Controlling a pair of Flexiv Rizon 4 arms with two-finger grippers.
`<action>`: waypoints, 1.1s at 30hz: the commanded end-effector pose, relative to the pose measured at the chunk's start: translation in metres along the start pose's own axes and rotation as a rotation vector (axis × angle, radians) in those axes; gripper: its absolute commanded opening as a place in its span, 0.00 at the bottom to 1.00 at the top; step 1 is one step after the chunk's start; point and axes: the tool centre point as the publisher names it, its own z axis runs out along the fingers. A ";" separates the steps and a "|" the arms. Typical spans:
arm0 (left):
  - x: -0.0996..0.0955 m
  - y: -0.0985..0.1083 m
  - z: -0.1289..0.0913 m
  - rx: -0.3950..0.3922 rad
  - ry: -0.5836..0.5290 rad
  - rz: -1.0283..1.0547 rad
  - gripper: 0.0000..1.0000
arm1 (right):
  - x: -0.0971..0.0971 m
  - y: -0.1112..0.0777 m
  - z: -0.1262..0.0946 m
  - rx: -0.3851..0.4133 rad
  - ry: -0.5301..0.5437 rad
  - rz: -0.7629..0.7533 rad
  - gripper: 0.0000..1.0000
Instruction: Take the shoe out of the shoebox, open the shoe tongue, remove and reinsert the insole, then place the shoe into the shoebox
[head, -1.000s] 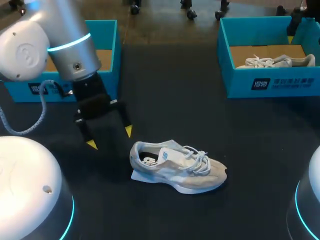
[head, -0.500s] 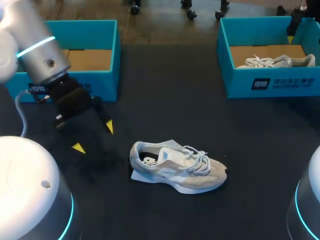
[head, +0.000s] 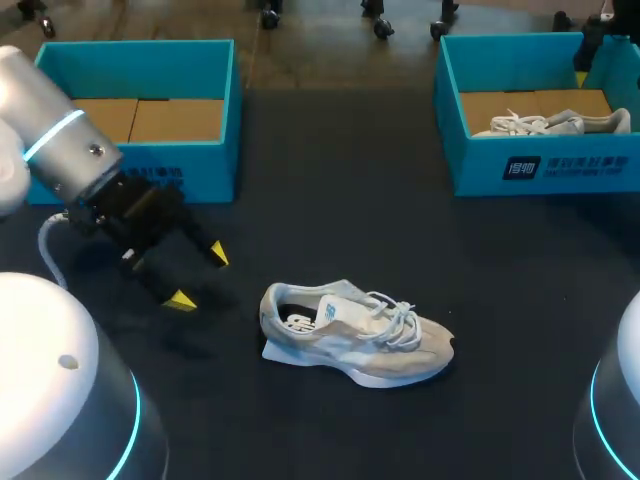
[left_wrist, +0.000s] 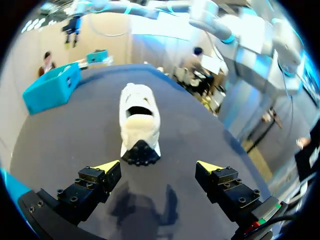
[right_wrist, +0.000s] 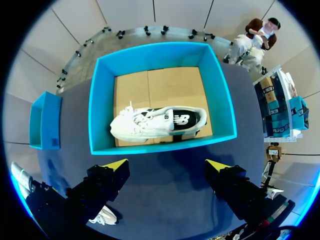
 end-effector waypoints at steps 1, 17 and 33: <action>0.008 -0.001 -0.002 0.078 -0.253 -0.536 1.00 | 0.000 0.000 0.000 0.000 -0.001 0.000 1.00; 0.002 0.027 0.021 0.155 -0.096 -0.483 1.00 | 0.000 0.000 0.000 0.000 -0.001 0.000 1.00; -0.007 0.043 0.034 0.341 -0.164 -0.125 1.00 | 0.000 0.000 0.000 0.000 -0.001 0.000 1.00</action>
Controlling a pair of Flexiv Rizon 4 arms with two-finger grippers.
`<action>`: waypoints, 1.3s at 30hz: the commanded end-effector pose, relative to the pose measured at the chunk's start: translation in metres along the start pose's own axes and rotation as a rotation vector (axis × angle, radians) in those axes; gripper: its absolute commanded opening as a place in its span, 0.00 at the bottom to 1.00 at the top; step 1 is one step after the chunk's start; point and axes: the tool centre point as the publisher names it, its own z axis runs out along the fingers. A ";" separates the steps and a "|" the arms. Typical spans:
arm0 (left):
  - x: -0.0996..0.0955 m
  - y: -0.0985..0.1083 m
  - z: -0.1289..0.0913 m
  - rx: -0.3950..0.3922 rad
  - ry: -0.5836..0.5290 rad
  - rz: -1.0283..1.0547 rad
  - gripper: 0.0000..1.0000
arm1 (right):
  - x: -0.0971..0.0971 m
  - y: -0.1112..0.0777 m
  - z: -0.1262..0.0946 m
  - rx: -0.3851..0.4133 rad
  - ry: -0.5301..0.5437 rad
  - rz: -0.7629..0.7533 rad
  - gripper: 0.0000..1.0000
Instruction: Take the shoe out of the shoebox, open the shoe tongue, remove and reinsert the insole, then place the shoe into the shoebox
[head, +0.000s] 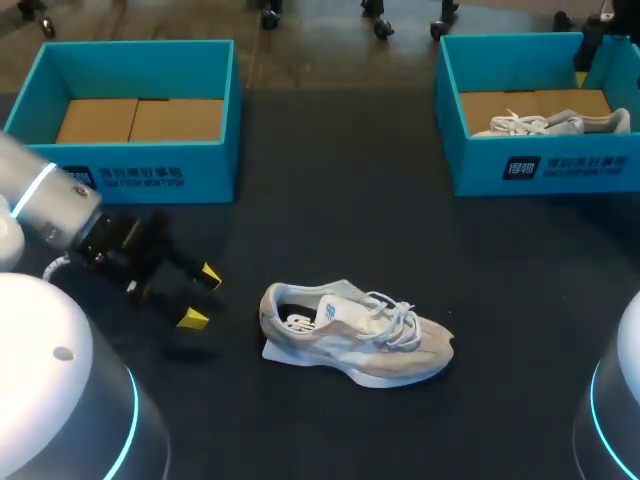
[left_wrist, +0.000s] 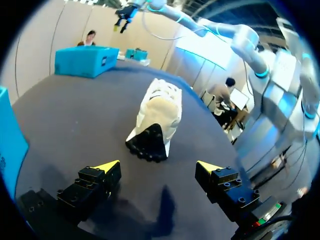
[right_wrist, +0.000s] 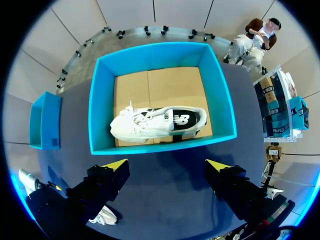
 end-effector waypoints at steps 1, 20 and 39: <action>-0.009 0.012 0.002 0.193 0.003 0.141 1.00 | 0.000 0.000 0.000 0.000 -0.001 0.000 1.00; -0.026 0.011 0.032 0.308 0.034 0.179 1.00 | 0.000 0.000 0.000 0.000 -0.001 0.000 1.00; -0.027 0.005 0.054 0.354 0.041 0.181 1.00 | 0.000 0.000 0.000 0.000 -0.001 0.000 1.00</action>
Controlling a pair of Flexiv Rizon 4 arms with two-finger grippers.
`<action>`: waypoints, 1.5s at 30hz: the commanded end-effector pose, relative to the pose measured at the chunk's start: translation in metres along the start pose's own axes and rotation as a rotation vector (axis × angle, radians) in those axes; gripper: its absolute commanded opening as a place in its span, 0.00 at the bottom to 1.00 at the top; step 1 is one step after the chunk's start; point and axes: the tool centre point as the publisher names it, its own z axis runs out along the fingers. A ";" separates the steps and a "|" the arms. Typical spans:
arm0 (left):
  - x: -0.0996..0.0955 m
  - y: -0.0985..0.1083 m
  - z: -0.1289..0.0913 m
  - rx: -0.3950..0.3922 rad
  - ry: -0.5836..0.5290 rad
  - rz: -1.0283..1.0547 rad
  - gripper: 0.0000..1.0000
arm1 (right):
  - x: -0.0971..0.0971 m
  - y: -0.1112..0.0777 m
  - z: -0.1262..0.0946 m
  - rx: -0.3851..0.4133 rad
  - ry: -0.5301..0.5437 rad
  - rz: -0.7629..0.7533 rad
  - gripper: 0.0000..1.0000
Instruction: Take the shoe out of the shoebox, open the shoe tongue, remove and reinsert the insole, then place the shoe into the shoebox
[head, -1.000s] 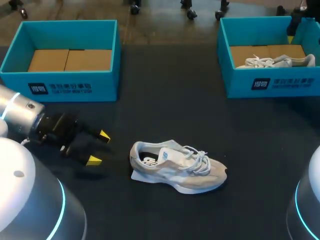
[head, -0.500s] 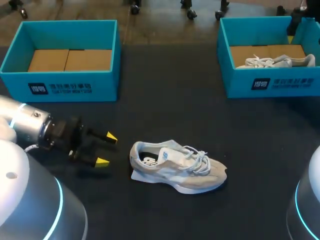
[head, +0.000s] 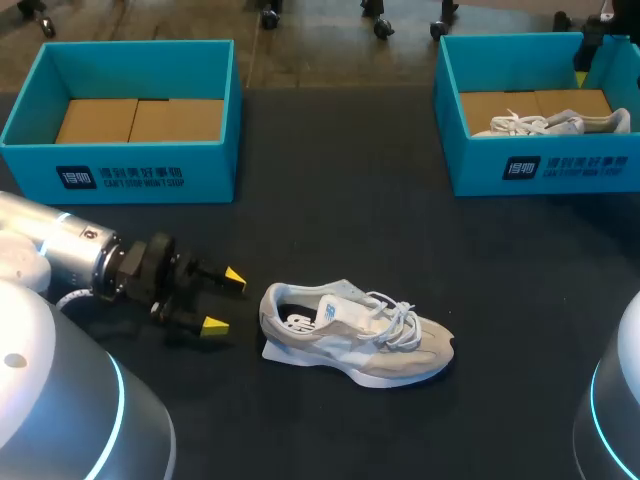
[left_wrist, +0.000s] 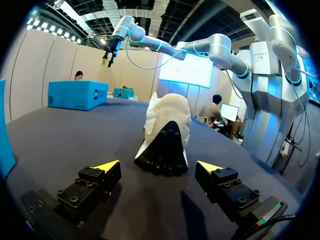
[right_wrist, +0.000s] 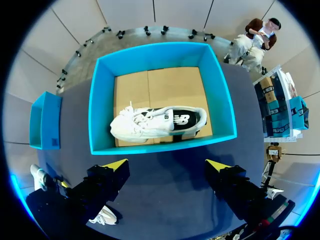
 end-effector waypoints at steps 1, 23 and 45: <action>0.005 0.000 0.008 0.021 -0.029 0.020 1.00 | 0.000 0.000 0.000 0.000 -0.001 0.000 1.00; 0.008 -0.014 0.036 0.041 -0.070 0.032 1.00 | 0.000 0.000 0.000 0.000 -0.001 0.000 1.00; 0.018 -0.010 0.063 0.023 -0.064 0.055 1.00 | 0.000 0.000 0.000 0.000 -0.001 0.000 1.00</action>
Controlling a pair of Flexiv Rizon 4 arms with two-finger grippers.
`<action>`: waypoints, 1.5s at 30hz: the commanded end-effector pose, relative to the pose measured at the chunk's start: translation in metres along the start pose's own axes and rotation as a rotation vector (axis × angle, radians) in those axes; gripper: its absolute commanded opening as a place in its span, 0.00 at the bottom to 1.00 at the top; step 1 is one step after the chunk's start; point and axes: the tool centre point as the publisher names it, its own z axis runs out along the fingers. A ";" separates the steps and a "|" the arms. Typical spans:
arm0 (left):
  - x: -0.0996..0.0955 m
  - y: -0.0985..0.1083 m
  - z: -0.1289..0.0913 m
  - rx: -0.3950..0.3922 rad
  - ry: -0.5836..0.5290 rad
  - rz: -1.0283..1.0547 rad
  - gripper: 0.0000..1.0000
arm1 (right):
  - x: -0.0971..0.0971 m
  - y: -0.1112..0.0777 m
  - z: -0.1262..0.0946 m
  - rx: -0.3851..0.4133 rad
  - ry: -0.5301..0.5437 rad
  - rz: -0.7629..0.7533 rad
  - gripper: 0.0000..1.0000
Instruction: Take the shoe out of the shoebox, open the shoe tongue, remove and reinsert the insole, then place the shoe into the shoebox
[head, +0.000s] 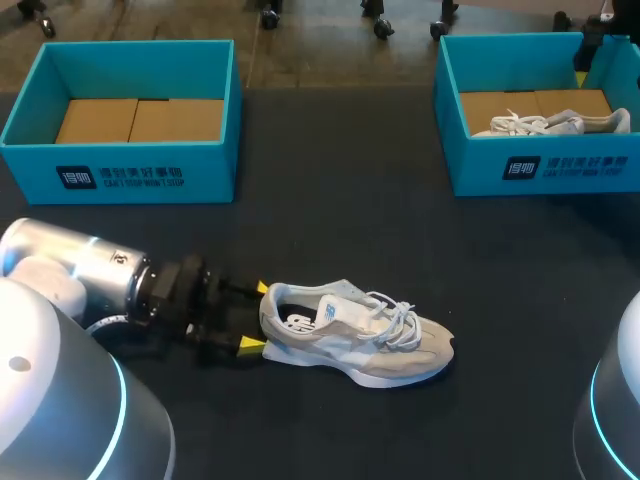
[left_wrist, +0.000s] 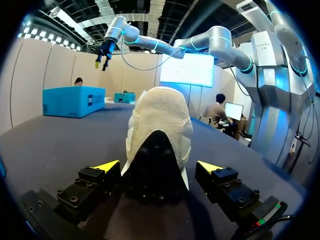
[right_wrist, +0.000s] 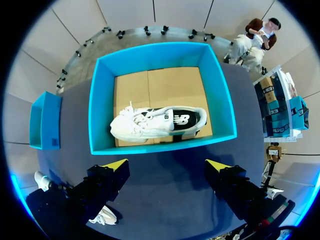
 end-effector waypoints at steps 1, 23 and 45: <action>0.003 0.000 0.008 -0.004 -0.018 0.008 1.00 | 0.000 0.000 0.000 0.000 -0.001 0.000 1.00; -0.004 -0.002 0.033 0.039 -0.035 0.011 1.00 | 0.000 0.000 0.000 0.000 -0.001 0.000 1.00; -0.010 -0.004 0.053 0.023 -0.012 0.023 1.00 | 0.000 0.000 0.000 0.000 -0.001 0.000 1.00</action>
